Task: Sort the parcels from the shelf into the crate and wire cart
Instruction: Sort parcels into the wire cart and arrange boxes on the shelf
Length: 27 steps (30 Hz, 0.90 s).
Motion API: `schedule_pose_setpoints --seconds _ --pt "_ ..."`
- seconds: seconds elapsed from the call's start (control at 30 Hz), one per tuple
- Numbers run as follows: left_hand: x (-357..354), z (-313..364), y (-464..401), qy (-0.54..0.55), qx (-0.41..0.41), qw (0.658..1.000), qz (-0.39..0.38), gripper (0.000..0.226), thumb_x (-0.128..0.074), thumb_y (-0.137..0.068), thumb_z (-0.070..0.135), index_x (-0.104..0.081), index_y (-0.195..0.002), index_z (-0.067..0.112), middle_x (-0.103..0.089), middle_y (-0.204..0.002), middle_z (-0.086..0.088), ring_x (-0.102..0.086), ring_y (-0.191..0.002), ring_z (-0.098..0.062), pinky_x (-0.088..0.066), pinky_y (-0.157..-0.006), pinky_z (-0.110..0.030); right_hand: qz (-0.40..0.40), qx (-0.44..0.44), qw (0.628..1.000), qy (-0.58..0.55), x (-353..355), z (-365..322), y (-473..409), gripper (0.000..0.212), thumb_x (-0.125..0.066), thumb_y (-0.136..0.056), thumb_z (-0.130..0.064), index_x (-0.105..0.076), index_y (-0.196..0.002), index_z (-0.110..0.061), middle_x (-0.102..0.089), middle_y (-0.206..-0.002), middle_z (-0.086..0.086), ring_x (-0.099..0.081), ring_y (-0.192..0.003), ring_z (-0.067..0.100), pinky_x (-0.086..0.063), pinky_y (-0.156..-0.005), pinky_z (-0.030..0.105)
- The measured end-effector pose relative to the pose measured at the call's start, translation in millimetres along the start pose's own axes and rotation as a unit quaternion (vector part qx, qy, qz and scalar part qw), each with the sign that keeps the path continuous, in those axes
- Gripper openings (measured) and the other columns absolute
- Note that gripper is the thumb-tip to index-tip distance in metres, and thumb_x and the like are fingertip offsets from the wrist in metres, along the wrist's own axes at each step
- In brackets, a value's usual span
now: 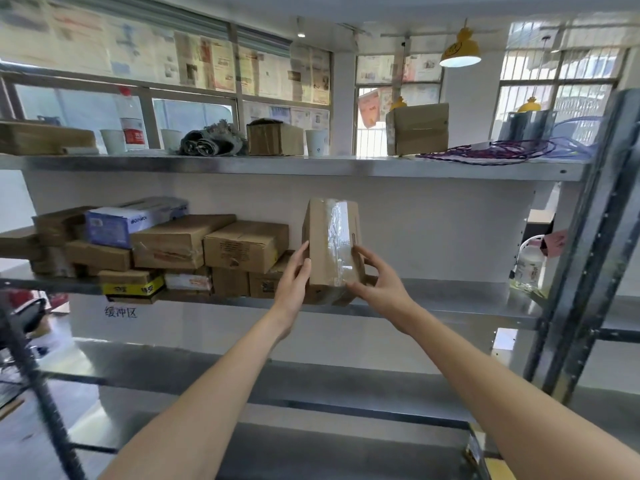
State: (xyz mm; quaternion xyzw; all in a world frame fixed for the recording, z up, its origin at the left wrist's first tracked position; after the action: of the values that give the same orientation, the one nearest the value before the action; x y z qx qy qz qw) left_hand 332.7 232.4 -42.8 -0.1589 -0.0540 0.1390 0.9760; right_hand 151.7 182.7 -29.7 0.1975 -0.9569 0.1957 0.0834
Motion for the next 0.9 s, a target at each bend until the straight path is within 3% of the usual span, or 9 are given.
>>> schedule_pose_setpoints --seconds 0.07,0.17,0.37,0.53,0.63,0.7,0.77,0.83,0.9 --pt "10.1 5.5 7.5 0.009 0.016 1.000 0.012 0.047 -0.046 -0.102 0.054 -0.035 -0.148 0.052 -0.041 -0.154 0.013 -0.037 -0.139 -0.011 -0.032 -0.118 -0.045 -0.010 0.015 1.000 0.000 -6.5 -6.7 -0.5 0.075 -0.075 -0.091 -0.007 -0.041 -0.152 -0.034 -0.041 -0.150 -0.005 -0.051 -0.132 0.022 -0.058 -0.085 0.019" --pt "30.1 8.8 13.5 0.040 0.052 0.997 0.033 0.059 -0.053 -0.098 0.057 -0.035 -0.153 0.044 -0.049 -0.141 0.015 -0.041 -0.134 -0.011 -0.032 -0.115 -0.042 -0.035 0.032 0.999 -0.014 -18.5 -21.2 -3.6 0.076 -0.073 -0.091 -0.003 -0.042 -0.151 -0.038 -0.039 -0.151 -0.003 -0.054 -0.128 0.022 -0.059 -0.079 0.020" --pt "70.2 23.4 19.7 0.071 0.067 0.994 0.048 0.069 -0.060 -0.092 0.059 -0.031 -0.153 0.047 -0.041 -0.155 0.011 -0.038 -0.135 -0.016 -0.029 -0.114 -0.056 -0.074 0.052 0.995 -0.042 -56.2 -45.6 -15.5 0.074 -0.067 -0.092 0.004 -0.043 -0.151 -0.035 -0.038 -0.153 -0.002 -0.059 -0.124 0.021 -0.059 -0.093 0.032" --pt "118.8 23.7 27.3 0.042 0.028 0.995 0.088 0.081 -0.075 -0.080 0.056 -0.033 -0.149 0.047 -0.044 -0.154 0.004 -0.045 -0.134 -0.018 -0.041 -0.110 -0.046 -0.111 0.031 0.992 -0.040 -94.8 -59.2 -22.1 0.076 -0.059 -0.093 0.013 -0.042 -0.153 -0.032 -0.042 -0.146 -0.008 -0.062 -0.112 0.007 -0.058 -0.091 0.026" --pt "146.4 24.2 35.6 -0.014 0.003 0.993 0.120 0.107 -0.084 -0.068 0.059 -0.026 -0.156 0.043 -0.037 -0.157 0.010 -0.035 -0.142 -0.014 -0.032 -0.119 -0.047 -0.153 0.039 0.987 -0.011 -122.4 -69.2 -22.1 0.083 -0.052 -0.093 0.014 -0.035 -0.156 -0.035 -0.041 -0.151 -0.005 -0.057 -0.125 0.007 -0.056 -0.090 0.022" --pt "164.9 27.8 39.4 -0.016 -0.006 0.988 0.151 0.111 -0.085 -0.068 0.057 -0.022 -0.158 0.040 -0.036 -0.156 0.010 -0.034 -0.140 -0.011 -0.033 -0.117 -0.043 -0.159 0.034 0.987 -0.012 -142.6 -73.4 -25.4 0.079 -0.053 -0.095 0.002 -0.029 -0.158 -0.039 -0.034 -0.159 0.000 -0.045 -0.141 0.020 -0.055 -0.101 0.031" --pt "186.5 32.3 42.5 -0.003 -0.004 0.982 0.191 0.110 -0.084 -0.068 0.059 -0.025 -0.158 0.035 -0.038 -0.153 0.007 -0.039 -0.137 -0.014 -0.039 -0.112 -0.041 -0.153 0.033 0.988 -0.008 -163.6 -80.9 -26.9 0.075 -0.061 -0.094 -0.034 -0.025 -0.158 -0.044 -0.026 -0.163 -0.003 -0.036 -0.147 0.022 -0.045 -0.113 0.045" --pt "209.6 37.1 48.6 -0.019 0.005 0.975 0.221 0.108 -0.084 -0.068 0.064 -0.032 -0.156 0.028 -0.041 -0.149 0.004 -0.043 -0.135 -0.016 -0.042 -0.109 -0.038 -0.144 0.030 0.989 0.012 -184.0 -89.6 -26.4 0.093 -0.062 -0.080 -0.075 -0.023 -0.158 -0.046 -0.023 -0.164 -0.009 -0.031 -0.149 0.018 -0.037 -0.119 0.049" --pt "232.0 39.2 53.8 -0.053 0.009 0.973 0.225 0.100 -0.082 -0.065 0.070 -0.046 -0.147 0.024 -0.044 -0.142 0.003 -0.049 -0.129 -0.016 -0.046 -0.106 -0.038 -0.125 0.036 0.990 0.045 -203.2 -98.2 -24.8 0.105 -0.059 -0.071 -0.088 -0.023 -0.159 -0.043 -0.021 -0.163 -0.011 -0.028 -0.149 0.018 -0.036 -0.120 0.050"
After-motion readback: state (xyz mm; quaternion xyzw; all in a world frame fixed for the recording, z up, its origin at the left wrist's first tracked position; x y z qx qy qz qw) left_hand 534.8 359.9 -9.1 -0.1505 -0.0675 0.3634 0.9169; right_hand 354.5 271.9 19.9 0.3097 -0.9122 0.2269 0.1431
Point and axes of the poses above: each hand's wrist, its own y-axis away from the middle knuckle, its own x-axis out of the back of the hand, z = x × y, the point moved 4 cm from there along -y, towards the middle knuckle
